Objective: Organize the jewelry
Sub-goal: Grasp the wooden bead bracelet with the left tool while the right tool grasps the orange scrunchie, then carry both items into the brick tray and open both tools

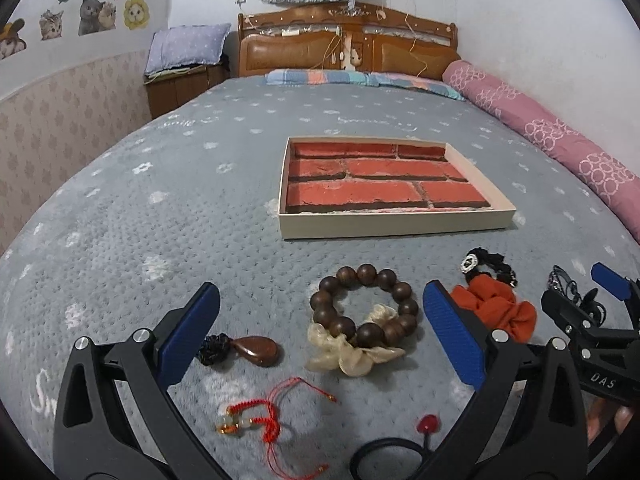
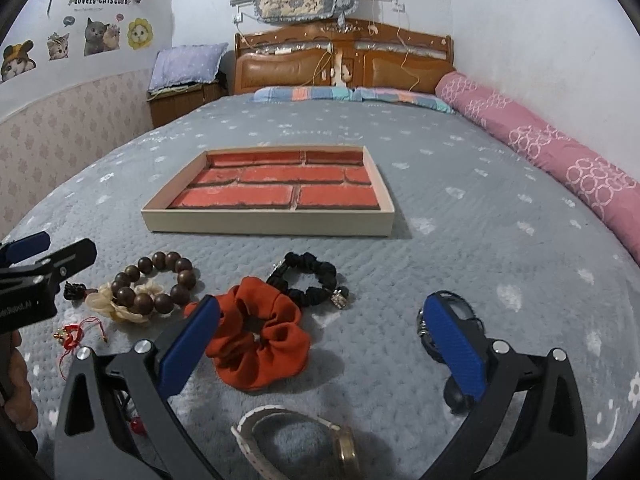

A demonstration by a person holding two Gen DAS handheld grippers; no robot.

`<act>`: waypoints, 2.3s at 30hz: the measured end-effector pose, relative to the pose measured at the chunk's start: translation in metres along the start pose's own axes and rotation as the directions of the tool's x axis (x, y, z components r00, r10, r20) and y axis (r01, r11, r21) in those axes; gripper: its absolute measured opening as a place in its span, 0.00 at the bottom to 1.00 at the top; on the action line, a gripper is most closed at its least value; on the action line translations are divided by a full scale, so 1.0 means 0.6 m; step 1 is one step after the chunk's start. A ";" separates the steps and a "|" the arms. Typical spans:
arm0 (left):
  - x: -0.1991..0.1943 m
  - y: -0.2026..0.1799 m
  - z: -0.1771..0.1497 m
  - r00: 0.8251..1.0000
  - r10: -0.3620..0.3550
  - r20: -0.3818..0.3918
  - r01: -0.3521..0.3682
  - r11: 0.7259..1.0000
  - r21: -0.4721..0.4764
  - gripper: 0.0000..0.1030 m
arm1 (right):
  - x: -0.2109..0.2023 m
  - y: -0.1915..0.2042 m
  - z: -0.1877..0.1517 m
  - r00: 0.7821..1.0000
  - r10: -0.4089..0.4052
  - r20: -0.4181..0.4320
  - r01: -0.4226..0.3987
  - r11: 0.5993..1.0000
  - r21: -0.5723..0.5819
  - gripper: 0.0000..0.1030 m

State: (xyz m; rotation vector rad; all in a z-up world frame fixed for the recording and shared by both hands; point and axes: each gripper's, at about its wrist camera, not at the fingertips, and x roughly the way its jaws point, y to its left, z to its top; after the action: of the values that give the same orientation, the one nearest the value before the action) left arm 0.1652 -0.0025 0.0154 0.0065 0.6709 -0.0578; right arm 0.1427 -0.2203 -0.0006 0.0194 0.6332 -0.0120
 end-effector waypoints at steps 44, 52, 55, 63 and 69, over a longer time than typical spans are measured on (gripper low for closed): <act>0.197 0.001 0.021 0.931 -0.091 -0.355 0.083 0.996 -0.037 0.23 | 0.125 0.030 0.000 0.950 0.111 -0.293 -0.115 0.993 0.004 0.26; 0.187 0.010 0.026 0.932 -0.131 -0.337 0.105 0.990 -0.094 0.22 | 0.112 0.020 0.013 0.956 0.132 -0.261 -0.131 0.991 0.020 0.26; 0.171 0.003 0.034 0.941 -0.130 -0.312 0.111 0.991 -0.075 0.21 | 0.105 0.017 0.018 0.961 0.136 -0.243 -0.135 0.991 0.020 0.25; 0.128 -0.021 0.051 0.954 -0.143 -0.263 0.141 0.990 -0.025 0.18 | 0.089 0.016 0.033 0.965 0.154 -0.213 -0.152 0.988 0.025 0.23; 0.097 -0.031 0.067 0.958 -0.165 -0.234 0.169 0.986 -0.004 0.17 | 0.078 0.011 0.052 0.968 0.160 -0.191 -0.156 0.987 0.036 0.21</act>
State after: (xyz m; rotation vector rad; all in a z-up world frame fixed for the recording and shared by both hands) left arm 0.2346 -0.0253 0.0105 -0.0281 0.9062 -0.2282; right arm 0.1992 -0.2147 -0.0028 0.0917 0.8250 0.1394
